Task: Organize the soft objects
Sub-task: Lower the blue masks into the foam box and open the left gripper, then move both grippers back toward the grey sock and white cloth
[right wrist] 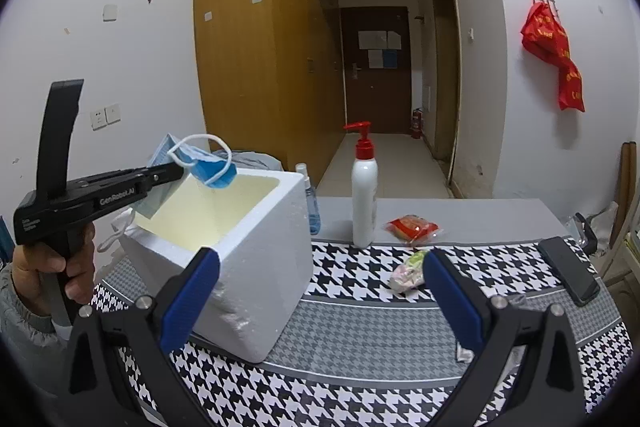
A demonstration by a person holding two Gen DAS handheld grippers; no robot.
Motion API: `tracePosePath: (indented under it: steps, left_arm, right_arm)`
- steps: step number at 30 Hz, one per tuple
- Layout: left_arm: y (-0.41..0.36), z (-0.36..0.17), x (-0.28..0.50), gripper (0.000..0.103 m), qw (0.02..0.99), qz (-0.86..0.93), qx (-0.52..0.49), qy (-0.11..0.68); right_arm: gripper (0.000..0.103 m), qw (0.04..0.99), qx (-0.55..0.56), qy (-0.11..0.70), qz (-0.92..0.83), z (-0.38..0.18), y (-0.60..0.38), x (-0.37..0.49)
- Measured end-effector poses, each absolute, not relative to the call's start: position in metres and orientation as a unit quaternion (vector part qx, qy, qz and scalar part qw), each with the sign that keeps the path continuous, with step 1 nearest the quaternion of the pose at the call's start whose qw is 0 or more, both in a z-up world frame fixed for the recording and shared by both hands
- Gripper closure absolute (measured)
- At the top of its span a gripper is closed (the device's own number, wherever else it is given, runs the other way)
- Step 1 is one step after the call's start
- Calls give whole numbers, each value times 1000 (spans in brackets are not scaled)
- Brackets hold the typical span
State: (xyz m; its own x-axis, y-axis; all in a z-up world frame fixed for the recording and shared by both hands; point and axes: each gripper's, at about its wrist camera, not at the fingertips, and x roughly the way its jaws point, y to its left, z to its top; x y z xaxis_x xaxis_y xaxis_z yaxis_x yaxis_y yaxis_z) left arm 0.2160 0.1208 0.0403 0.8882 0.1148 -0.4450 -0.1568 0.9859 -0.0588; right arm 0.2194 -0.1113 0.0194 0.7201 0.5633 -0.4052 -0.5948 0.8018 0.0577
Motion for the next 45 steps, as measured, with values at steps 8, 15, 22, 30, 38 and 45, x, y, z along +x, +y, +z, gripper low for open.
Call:
tracePosePath:
  steps: [8,15,22,30,38,45]
  left_arm:
    - [125,37,221,19,968,105,-49,222]
    - [119,44,206,5,973,103,-50,198]
    - [113,51,187,3,976,104,-59,179]
    - [100,63,161,1,982,102,-62,149]
    - [76,73,132,1,987,90,-43,125]
    - [60,72,114,1,989,80,-35,117]
  right_arm:
    - [1,930,-30,203,304,18,-124,221]
    - [1,931,-26,203,303,17,-129,222]
    - [0,933,-23,199,298,19,-137,219]
    - [0,936,-19,190,296,24,-150,209]
    - [0,942,-16,174,287,31,-167,193]
    - [0,945,-16,164,282,36,-181,177]
